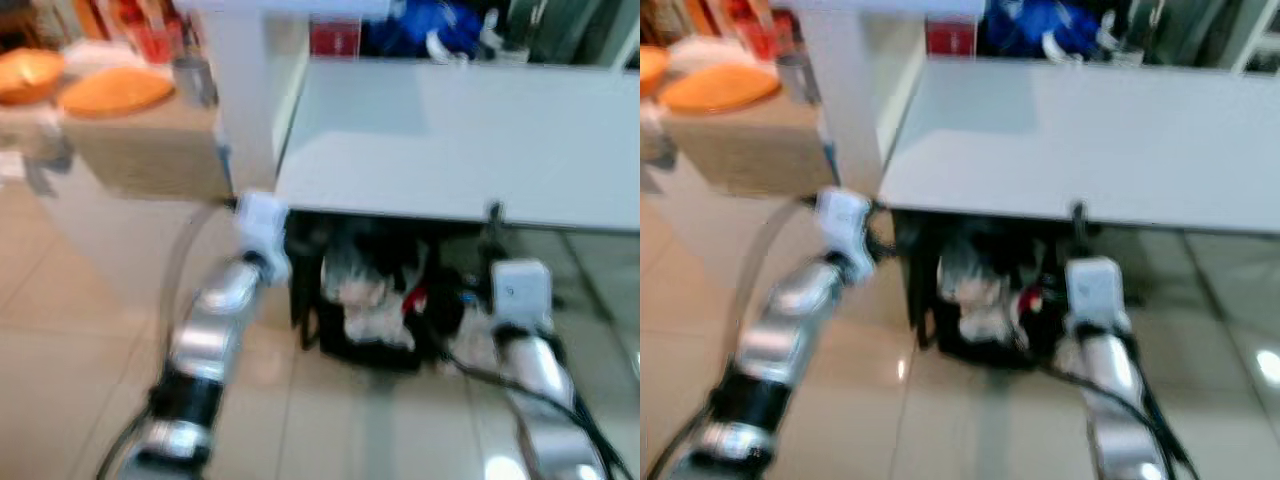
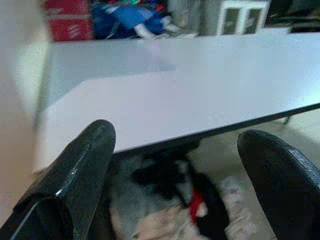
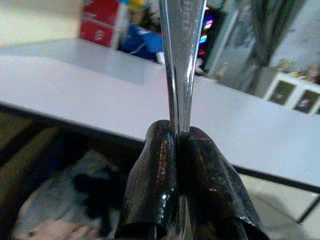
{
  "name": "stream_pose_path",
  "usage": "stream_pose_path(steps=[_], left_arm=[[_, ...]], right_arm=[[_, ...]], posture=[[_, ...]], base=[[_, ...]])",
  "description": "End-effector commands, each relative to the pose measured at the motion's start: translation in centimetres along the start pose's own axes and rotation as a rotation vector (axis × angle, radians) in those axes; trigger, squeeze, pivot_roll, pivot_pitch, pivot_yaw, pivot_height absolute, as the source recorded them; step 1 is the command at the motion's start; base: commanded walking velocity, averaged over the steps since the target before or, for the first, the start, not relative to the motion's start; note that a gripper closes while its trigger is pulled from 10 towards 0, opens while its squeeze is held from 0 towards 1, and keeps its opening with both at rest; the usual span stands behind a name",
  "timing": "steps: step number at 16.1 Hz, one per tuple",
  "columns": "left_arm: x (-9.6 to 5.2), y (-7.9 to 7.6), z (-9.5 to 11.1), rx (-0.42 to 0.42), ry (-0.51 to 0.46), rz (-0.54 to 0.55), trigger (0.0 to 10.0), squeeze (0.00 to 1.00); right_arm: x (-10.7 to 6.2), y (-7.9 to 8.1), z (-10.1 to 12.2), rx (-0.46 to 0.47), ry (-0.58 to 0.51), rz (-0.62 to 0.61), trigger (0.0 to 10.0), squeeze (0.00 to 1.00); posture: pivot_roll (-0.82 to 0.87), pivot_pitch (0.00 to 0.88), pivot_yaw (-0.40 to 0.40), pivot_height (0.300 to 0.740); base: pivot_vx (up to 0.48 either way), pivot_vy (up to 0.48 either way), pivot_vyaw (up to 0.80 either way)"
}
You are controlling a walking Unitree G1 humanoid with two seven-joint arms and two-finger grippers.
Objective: Setting the table
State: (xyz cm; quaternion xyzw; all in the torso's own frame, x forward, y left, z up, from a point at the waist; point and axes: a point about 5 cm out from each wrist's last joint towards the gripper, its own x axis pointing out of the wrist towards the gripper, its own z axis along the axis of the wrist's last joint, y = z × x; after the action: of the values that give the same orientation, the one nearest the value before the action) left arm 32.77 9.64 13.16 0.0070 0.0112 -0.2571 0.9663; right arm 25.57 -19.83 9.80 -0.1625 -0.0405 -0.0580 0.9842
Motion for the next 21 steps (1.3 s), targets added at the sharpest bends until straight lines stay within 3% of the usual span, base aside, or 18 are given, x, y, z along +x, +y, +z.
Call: stream_pose_path(steps=[1, 5, 7, 8, 9, 10, 12, 14, 18, 21], left_arm=[[-0.2, 1.3, 0.4, 0.03, -0.01, 0.051, 10.0, 0.0], [-0.4, 1.6, -0.2, 0.021, 0.0, 0.119, 10.0, 0.0], [-1.1, 2.8, -0.3, 0.004, -0.025, 0.243, 10.0, 0.0], [-2.6, 3.8, -0.9, -0.018, -0.05, 0.345, 10.0, 0.0], [-3.1, 4.0, -1.0, -0.012, -0.055, 0.37, 10.0, 0.0], [-4.2, 4.3, -1.9, 0.005, -0.031, 0.414, 10.0, 0.0], [-5.8, 4.5, -3.6, -0.06, 0.036, 0.489, 10.0, 0.0], [-6.8, 4.3, -4.0, -0.071, 0.07, 0.475, 10.0, 0.0], [-5.5, 2.2, -2.0, -0.016, -0.005, 0.337, 10.0, 0.0], [-4.9, 1.0, -1.6, -0.014, 0.007, 0.255, 10.0, 0.0]], right_arm=[[0.3, 0.4, 0.7, 0.009, -0.032, 0.011, 0.0, 0.0], [0.1, 0.4, 0.5, 0.017, -0.023, 0.03, 0.0, 0.0], [-0.1, -0.3, -0.1, 0.078, 0.017, -0.004, 0.0, 0.0], [-0.4, -0.6, -0.2, 0.08, 0.015, -0.011, 0.0, 0.0], [-0.5, -0.6, -0.2, 0.08, 0.013, -0.012, 0.0, 0.0], [-0.8, -0.9, -0.4, 0.097, 0.017, -0.032, 0.0, 0.0], [-1.4, -1.5, -1.1, 0.127, 0.037, -0.074, 0.0, 0.0], [-2.4, -2.2, -1.5, 0.134, 0.055, -0.104, 0.0, 0.0], [-2.3, -1.9, -0.8, 0.114, 0.017, -0.085, 0.0, 0.0], [-2.3, -1.7, -0.4, 0.111, -0.001, -0.091, 0.0, 0.0]], posture=[[-0.05, 0.0, 0.026, 0.74], [-0.05, 0.0, 0.018, 0.74], [-0.05, 0.0, 0.016, 0.74], [-0.05, 0.0, 0.016, 0.74], [-0.05, 0.0, 0.015, 0.74], [-0.05, 0.0, 0.014, 0.74], [-0.04, 0.0, 0.014, 0.74], [-0.03, 0.0, 0.016, 0.74], [-0.03, 0.0, 0.023, 0.74], [-0.04, 0.0, 0.032, 0.74]], base=[[0.292, -0.379, 0.0], [0.291, -0.379, 0.0], [0.277, -0.386, 0.0], [0.289, -0.379, 0.0], [0.289, -0.379, 0.0], [0.337, -0.337, 0.0], [0.375, -0.296, 0.0], [0.377, -0.294, 0.0], [0.317, -0.356, 0.0], [0.306, -0.366, 0.0]])
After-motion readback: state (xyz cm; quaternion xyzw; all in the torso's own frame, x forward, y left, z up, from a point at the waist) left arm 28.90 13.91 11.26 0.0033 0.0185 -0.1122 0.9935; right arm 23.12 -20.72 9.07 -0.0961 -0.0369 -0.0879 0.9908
